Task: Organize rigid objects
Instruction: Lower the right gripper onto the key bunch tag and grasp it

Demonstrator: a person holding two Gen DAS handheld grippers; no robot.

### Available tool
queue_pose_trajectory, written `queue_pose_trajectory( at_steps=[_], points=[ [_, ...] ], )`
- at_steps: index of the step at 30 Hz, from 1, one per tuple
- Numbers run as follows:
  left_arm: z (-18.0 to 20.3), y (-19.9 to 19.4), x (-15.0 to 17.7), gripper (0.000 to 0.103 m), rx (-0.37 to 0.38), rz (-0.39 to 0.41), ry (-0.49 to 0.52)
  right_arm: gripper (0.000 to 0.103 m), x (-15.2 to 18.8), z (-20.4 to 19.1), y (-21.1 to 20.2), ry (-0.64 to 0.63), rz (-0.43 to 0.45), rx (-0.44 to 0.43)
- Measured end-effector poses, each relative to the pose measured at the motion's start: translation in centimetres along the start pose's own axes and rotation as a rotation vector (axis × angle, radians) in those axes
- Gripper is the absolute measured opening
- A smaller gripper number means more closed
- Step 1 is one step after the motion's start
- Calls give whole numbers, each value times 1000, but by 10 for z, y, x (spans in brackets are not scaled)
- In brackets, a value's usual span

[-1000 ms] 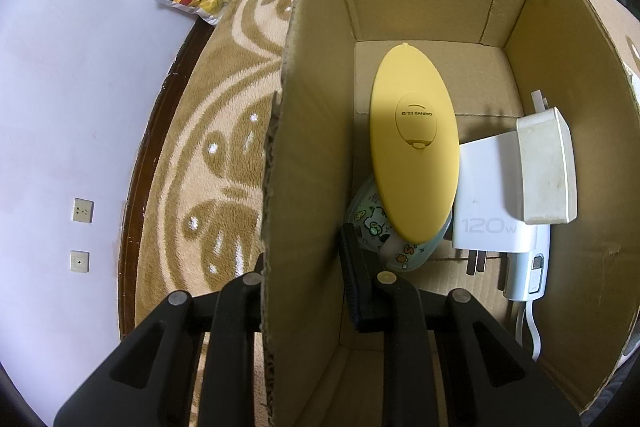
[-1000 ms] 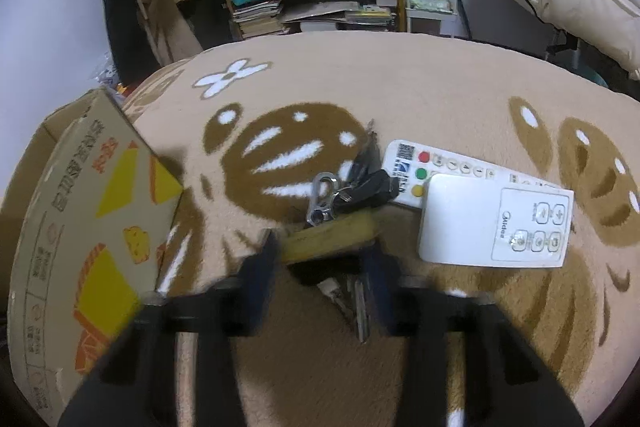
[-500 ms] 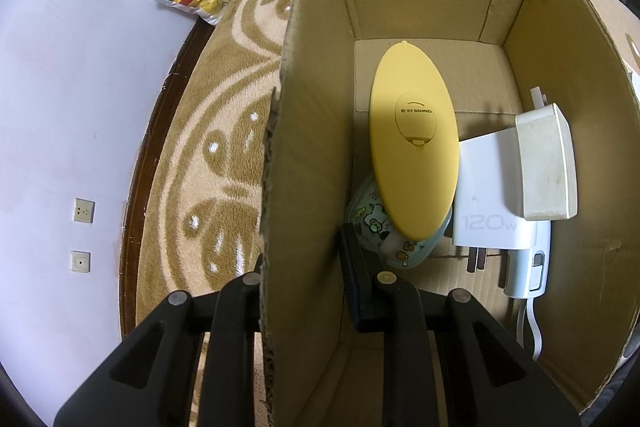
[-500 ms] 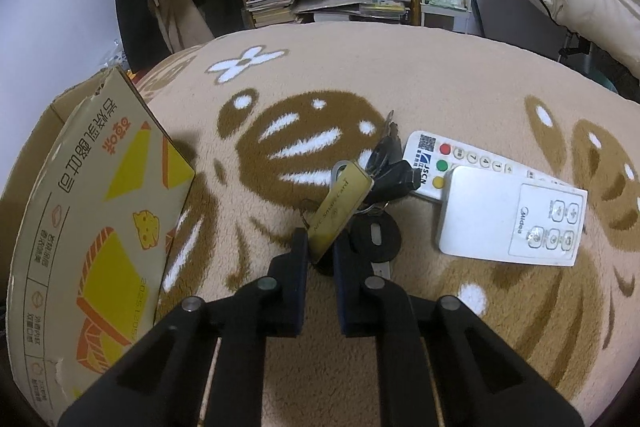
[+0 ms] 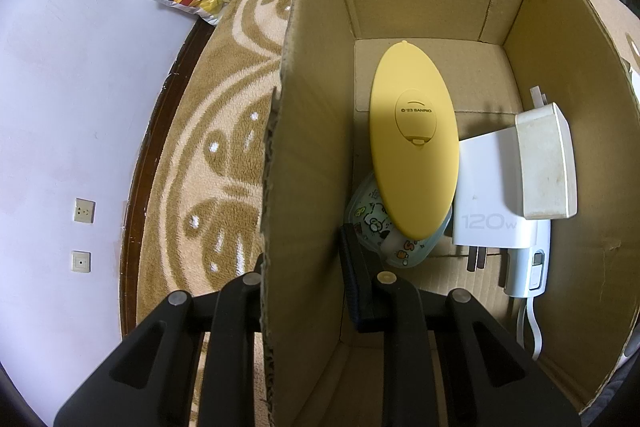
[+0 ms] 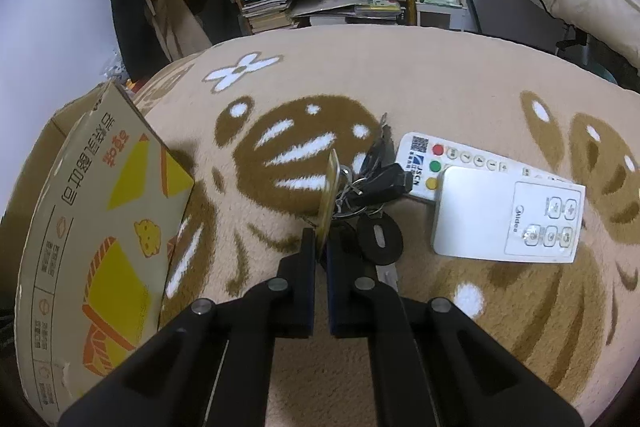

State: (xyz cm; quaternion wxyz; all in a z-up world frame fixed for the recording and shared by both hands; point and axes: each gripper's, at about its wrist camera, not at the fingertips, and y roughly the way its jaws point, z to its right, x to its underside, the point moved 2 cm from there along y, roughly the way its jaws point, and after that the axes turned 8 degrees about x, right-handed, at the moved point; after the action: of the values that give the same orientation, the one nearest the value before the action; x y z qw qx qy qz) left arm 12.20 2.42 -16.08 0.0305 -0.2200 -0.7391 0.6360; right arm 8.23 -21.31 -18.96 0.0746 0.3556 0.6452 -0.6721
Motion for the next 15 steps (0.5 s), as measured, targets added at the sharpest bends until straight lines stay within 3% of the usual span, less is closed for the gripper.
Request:
queue_pose_trajectory(
  at_steps=[15],
  points=[
    [-1,1,0,22,13,-1,-5,4,-5,19,-2,72,0,-33]
  ],
)
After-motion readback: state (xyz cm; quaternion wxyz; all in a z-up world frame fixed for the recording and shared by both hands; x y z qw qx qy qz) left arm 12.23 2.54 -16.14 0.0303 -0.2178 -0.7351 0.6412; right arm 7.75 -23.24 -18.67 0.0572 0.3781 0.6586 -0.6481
